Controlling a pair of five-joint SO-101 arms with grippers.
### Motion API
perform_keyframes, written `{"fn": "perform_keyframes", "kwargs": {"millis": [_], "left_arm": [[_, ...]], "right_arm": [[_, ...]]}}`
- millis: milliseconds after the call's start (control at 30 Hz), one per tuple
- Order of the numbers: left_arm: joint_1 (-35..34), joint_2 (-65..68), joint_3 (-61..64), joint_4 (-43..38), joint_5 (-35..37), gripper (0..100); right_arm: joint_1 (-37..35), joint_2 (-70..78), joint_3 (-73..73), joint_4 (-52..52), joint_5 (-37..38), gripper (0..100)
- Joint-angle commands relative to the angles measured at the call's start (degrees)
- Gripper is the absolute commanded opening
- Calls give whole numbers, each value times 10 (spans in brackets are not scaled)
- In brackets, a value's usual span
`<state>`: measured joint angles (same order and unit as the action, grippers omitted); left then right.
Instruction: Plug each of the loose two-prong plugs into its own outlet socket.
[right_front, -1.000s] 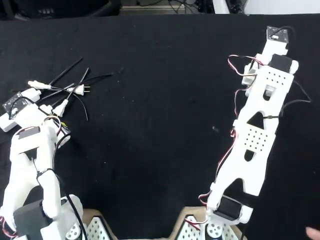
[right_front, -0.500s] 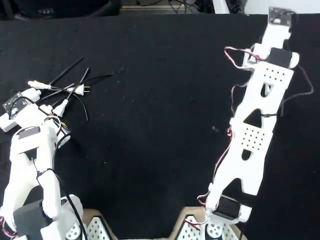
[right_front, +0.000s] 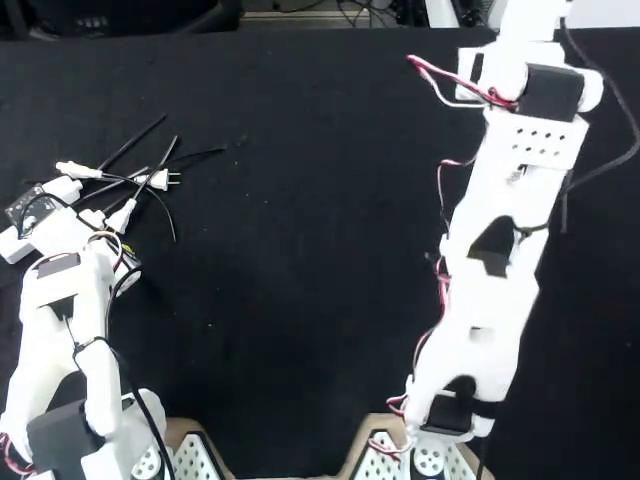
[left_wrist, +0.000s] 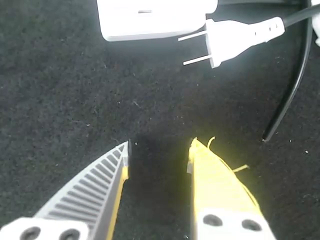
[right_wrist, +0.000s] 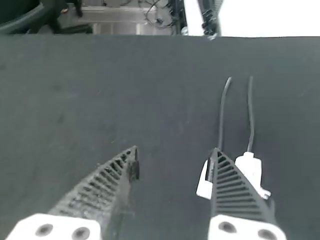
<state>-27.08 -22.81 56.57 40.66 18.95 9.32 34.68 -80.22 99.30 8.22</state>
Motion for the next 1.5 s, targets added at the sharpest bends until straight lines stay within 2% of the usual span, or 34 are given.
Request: {"fn": "perform_keyframes", "kwargs": {"millis": [0,133,333,533,700,800,1133,1200,1267,1367,1467], "left_arm": [[5,-6,-33,-3,5,198],[7,-6,-33,-2,5,198],[7,-6,-32,-2,5,198],[5,-1,-25,-33,4,198],[5,-4,-20,-40,-6,198],[5,-5,-23,-39,-40,198],[-1,-6,-57,-33,-173,202],[-1,-6,-69,-21,-216,202],[-11,-6,-110,25,-270,202],[-59,2,-203,69,-318,202],[-97,17,-279,72,-372,199]], "right_arm": [[-37,-160,174,19,3,207],[-85,-274,389,8,6,208],[-171,-408,670,-79,6,205],[-270,-531,973,-265,5,205],[-326,-576,1159,-440,1,205],[-333,-575,1230,-537,1,204],[-333,-574,1370,-710,1,204],[-333,-574,1384,-724,1,204],[-333,-574,1389,-725,1,204],[-333,-574,1391,-725,1,204],[-333,-574,1391,-728,2,204]]}}
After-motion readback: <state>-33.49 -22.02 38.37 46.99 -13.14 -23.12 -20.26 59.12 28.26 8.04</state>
